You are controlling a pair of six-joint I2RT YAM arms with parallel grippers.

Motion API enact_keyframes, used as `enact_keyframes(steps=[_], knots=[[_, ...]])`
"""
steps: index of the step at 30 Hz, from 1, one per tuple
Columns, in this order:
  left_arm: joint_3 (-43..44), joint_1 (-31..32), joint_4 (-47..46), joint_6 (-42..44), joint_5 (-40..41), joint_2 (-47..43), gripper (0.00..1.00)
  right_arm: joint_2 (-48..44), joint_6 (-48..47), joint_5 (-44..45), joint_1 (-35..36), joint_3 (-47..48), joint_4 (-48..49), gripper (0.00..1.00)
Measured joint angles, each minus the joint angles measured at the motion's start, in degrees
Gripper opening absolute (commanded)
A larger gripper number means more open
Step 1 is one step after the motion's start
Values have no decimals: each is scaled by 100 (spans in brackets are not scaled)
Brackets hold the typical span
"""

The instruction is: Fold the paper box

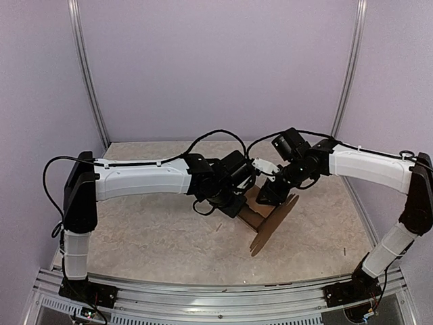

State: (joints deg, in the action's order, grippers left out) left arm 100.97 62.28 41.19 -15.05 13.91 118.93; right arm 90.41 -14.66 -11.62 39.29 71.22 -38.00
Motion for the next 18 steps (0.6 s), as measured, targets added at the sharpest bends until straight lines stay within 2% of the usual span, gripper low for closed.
enact_keyframes(steps=[4,6,13,18], knots=[[0,-2,-2,-129,-149,24,5,0,26,365,76,-122,173,37],[0,-2,-33,-175,-227,24,6,0,46,531,83,-166,291,36],[-107,-15,-282,-348,-538,17,20,-125,50,691,85,-492,748,34],[-717,-17,-804,-415,-732,-234,24,-254,-79,640,92,-944,1182,31]])
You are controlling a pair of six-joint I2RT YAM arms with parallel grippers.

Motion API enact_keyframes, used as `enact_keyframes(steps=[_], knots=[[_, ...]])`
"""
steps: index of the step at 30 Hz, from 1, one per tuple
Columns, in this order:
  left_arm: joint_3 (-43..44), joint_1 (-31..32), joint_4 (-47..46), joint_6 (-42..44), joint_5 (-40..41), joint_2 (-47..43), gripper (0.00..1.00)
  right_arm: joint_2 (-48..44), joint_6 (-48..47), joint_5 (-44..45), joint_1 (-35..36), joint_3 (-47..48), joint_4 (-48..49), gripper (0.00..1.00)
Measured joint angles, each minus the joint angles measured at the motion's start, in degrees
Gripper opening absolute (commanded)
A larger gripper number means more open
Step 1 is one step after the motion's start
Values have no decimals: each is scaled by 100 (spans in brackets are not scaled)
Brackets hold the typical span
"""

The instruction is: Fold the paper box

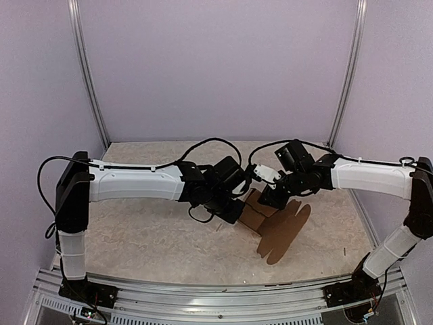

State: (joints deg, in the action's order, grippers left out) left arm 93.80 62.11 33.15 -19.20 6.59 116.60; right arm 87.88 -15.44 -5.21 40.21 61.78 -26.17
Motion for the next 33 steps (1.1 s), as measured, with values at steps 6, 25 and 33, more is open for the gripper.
enact_keyframes(steps=[6,25,33], knots=[[-802,-22,-343,-85,-247,-636,32,-125,-151,-153,31,-424,588,29],[-2796,-951,-2922,-514,-291,-1939,69,-437,-754,-323,-42,-1421,1364,24],[-2645,-1139,-3300,-964,-1423,-968,68,-437,-968,-841,-114,-1458,1425,26]])
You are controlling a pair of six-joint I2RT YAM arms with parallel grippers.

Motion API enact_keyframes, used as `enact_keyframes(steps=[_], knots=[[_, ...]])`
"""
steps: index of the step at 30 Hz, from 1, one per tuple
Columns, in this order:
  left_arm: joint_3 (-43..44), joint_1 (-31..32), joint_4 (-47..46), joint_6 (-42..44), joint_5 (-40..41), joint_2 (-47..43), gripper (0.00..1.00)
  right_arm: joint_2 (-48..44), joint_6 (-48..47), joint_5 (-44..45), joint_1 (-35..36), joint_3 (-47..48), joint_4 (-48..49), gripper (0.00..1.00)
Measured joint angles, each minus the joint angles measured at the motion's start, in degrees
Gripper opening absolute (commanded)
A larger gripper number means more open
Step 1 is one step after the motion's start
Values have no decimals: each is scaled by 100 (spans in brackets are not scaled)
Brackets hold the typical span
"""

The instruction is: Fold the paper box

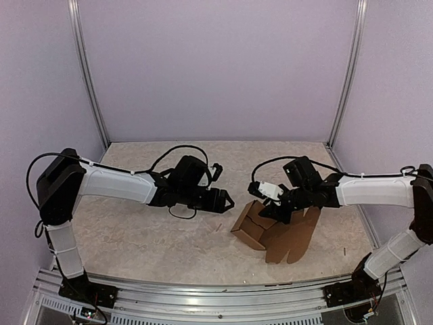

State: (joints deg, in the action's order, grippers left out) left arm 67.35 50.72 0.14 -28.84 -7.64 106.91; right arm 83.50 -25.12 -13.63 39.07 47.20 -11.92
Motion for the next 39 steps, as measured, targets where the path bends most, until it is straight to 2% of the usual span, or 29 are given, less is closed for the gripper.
enact_keyframes(steps=[7,15,28,39], knots=[[57,-116,-750,-422,-968,363,67,48,-240,-168,0,-26,151,26],[354,-85,-1082,-590,-1423,625,63,396,-361,-225,0,-24,339,26],[813,109,-946,-616,-1635,1045,57,546,-507,-166,0,-90,713,27],[750,105,-643,-568,-1276,874,62,551,-507,-63,0,-142,872,27]])
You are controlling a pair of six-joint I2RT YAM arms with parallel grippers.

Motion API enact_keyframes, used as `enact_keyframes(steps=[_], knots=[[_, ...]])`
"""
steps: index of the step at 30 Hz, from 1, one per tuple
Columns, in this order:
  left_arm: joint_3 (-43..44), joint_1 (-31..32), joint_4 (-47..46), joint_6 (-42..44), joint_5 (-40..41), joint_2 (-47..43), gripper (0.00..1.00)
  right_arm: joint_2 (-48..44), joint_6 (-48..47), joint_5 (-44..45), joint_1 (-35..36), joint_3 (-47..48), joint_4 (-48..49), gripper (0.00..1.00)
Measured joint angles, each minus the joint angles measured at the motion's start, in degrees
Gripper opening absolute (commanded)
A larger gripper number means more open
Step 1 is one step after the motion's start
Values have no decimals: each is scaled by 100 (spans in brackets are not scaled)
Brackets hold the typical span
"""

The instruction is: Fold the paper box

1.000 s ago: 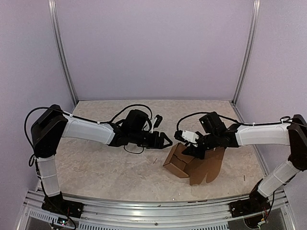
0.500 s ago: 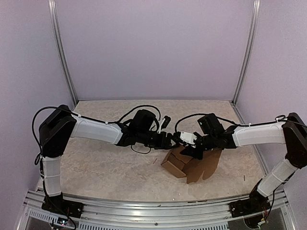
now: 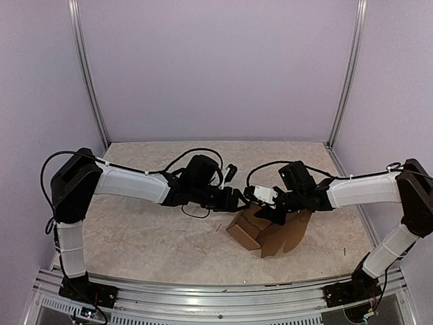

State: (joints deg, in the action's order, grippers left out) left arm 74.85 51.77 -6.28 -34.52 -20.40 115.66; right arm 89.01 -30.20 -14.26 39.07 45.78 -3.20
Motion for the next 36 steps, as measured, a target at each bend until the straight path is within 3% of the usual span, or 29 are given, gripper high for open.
enact_keyframes(steps=[6,10,25,36], knots=[[-638,-153,269,166,339,-866,52,-13,-7,-4,0,-28,35,27],[-678,-297,245,186,382,-990,46,-37,-17,-2,0,-63,66,27],[546,-52,382,284,-42,291,46,-42,-15,39,-9,-66,52,28],[317,-57,129,282,15,247,51,22,26,79,-20,-66,63,25]])
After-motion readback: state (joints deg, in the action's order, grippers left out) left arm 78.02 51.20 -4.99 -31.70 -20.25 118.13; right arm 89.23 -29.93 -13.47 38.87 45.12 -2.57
